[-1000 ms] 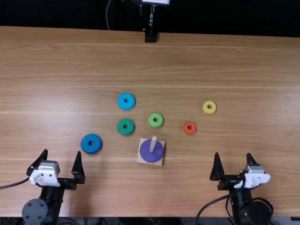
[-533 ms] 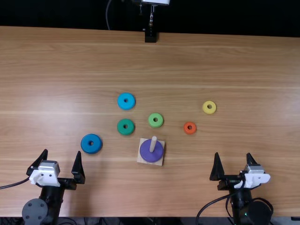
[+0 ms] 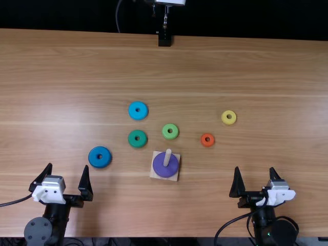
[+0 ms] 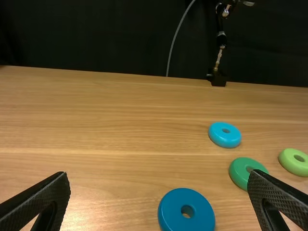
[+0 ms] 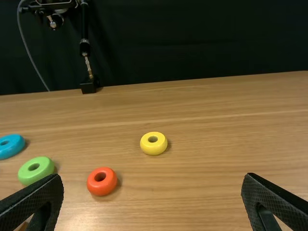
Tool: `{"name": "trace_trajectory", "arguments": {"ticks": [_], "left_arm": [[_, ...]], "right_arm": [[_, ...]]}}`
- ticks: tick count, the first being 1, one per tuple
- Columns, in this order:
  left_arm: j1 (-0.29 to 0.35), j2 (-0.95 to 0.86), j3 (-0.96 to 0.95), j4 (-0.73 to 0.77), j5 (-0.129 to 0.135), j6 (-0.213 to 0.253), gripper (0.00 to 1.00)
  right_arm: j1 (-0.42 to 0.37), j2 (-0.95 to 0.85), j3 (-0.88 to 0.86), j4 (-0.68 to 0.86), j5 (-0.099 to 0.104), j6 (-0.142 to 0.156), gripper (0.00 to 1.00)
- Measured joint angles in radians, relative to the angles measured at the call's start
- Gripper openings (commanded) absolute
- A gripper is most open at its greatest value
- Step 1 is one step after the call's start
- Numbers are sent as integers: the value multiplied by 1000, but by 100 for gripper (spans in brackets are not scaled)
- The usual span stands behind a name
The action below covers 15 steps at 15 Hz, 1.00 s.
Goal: Build the Hanoi tower: stack the rings onto the peg from bottom to top in this color order: purple, dark blue, light blue, dark green, light green, yellow, orange.
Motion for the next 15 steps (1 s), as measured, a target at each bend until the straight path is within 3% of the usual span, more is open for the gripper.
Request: {"name": "trace_trajectory", "arguments": {"ticks": [5,10,15], "left_arm": [[3,0,0,0,2,0,100],[41,9,22,43,26,0,100],[61,357,471,8,72,-1,100]], "right_arm": [[0,0,0,-1,0,0,100],[0,0,0,0,0,0,100],[0,0,0,0,0,0,100]]}}
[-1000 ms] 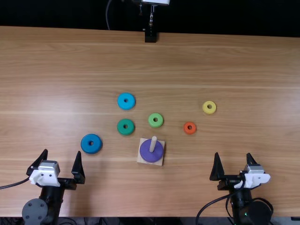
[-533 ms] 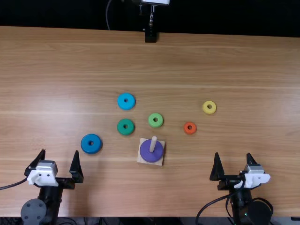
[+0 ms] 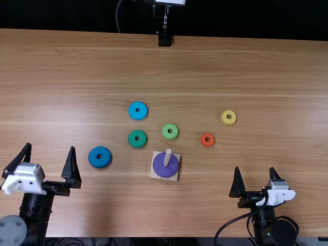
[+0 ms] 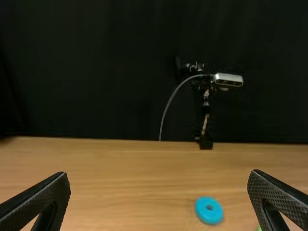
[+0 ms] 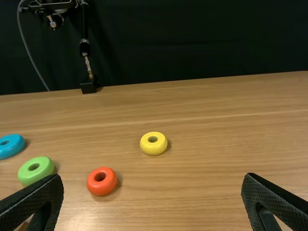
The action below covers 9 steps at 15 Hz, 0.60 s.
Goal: Build the Hanoi tower: stack the rings onto the peg from bottom to top in this color order: purple, dark blue, light blue, dark green, light green, yellow, orange.
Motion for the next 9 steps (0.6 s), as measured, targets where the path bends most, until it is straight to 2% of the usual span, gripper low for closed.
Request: {"name": "trace_trajectory", "arguments": {"ticks": [2,6,9], "left_arm": [[0,159,83,-76,5,0,100],[0,439,353,-412,17,0,100],[-2,636,382,-466,18,0,100]], "right_arm": [[0,0,0,0,0,0,100],[0,0,0,-1,0,0,100],[0,0,0,0,0,-1,100]]}}
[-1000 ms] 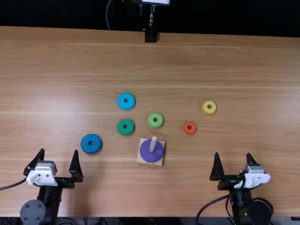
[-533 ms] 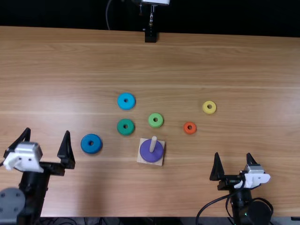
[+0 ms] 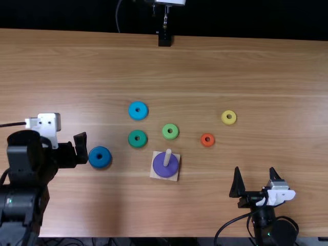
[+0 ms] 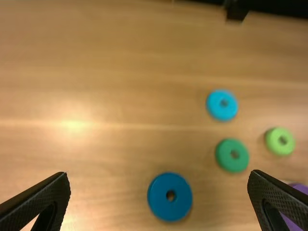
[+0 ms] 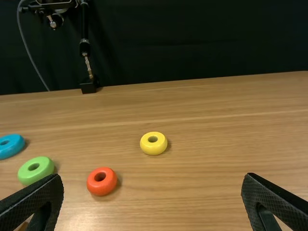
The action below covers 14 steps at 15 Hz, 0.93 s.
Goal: Build the Hanoi tower: stack the rings onto the peg from bottom to top in this color order: purple, dark blue, light blue, dark green, light green, yellow, orange.
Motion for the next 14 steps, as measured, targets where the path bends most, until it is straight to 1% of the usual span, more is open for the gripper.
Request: {"name": "trace_trajectory", "arguments": {"ticks": [2,4,5,6,7,8,9,11,12,14], "left_arm": [[-10,99,0,-13,-2,0,100],[-62,188,21,-78,-6,0,100],[-104,229,27,-84,-11,1,100],[-150,267,27,-86,-25,1,100],[-181,295,27,-88,-48,2,100],[-220,336,27,-87,-96,10,100],[-240,367,27,-87,-131,35,100],[-242,415,27,-83,-177,89,100],[-242,436,27,-79,-185,105,100],[-242,473,27,-75,-195,119,100]], "right_arm": [[0,0,0,0,0,0,100],[0,0,0,0,0,0,100],[0,0,0,0,0,0,100],[0,0,0,0,0,0,100],[0,0,0,0,0,0,100],[0,0,0,0,0,0,100],[0,0,0,0,0,0,100],[0,0,0,0,0,0,100],[0,0,0,0,0,0,100],[0,0,0,0,0,0,100]]}}
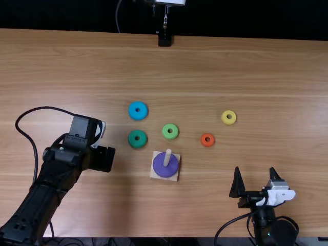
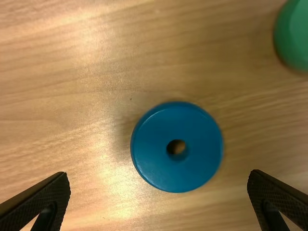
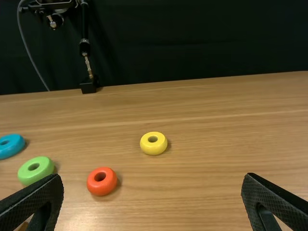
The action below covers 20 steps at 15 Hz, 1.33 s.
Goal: Build the Hanoi tower: stack the rings onto the peg from bottom to top in this color order: purple, dark blue, light blue, dark green, light green, yellow, orange.
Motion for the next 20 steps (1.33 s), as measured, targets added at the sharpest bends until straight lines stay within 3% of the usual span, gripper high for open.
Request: {"name": "trace_trajectory", "arguments": {"ticks": [5,20], "left_arm": [[-53,71,0,64,-11,12,100],[-53,165,0,76,-11,13,100]], "right_arm": [[0,0,0,0,0,0,100],[0,0,0,0,0,-1,100]]}}
